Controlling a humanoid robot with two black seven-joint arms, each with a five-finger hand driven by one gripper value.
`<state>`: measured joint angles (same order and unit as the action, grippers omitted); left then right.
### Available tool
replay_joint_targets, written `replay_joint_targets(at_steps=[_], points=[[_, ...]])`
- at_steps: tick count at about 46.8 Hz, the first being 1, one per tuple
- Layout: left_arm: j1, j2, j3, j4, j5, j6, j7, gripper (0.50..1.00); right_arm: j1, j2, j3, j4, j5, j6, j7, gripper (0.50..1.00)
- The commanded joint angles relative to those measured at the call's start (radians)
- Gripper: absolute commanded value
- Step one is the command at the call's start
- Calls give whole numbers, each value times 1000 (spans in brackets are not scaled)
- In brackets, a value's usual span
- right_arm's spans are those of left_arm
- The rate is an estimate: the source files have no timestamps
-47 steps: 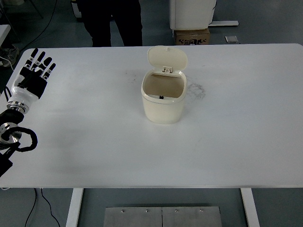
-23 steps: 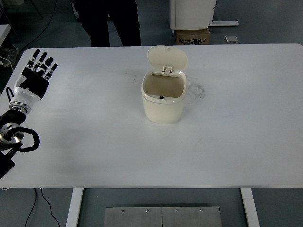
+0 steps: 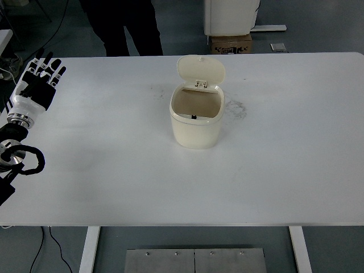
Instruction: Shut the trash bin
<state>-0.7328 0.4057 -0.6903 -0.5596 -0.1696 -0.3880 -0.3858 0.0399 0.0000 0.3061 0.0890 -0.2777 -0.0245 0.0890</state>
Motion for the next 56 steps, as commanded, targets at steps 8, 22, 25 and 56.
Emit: replay_joint_targets(at_steps=[8,22,25,56], points=[[3,-4,0,0,2,0,1,1000,0,0,-1,0,0,0,0,991],[-31,5,32,0,9,50,8,1000,0,0,1,0,0,0,0,991],[-54,13,84,0,15,64,8,1000,0,0,1,0,0,0,0,991],[-508,21,696,-11,19,140,12,1000,0,0,-1,0,0,0,0,991]])
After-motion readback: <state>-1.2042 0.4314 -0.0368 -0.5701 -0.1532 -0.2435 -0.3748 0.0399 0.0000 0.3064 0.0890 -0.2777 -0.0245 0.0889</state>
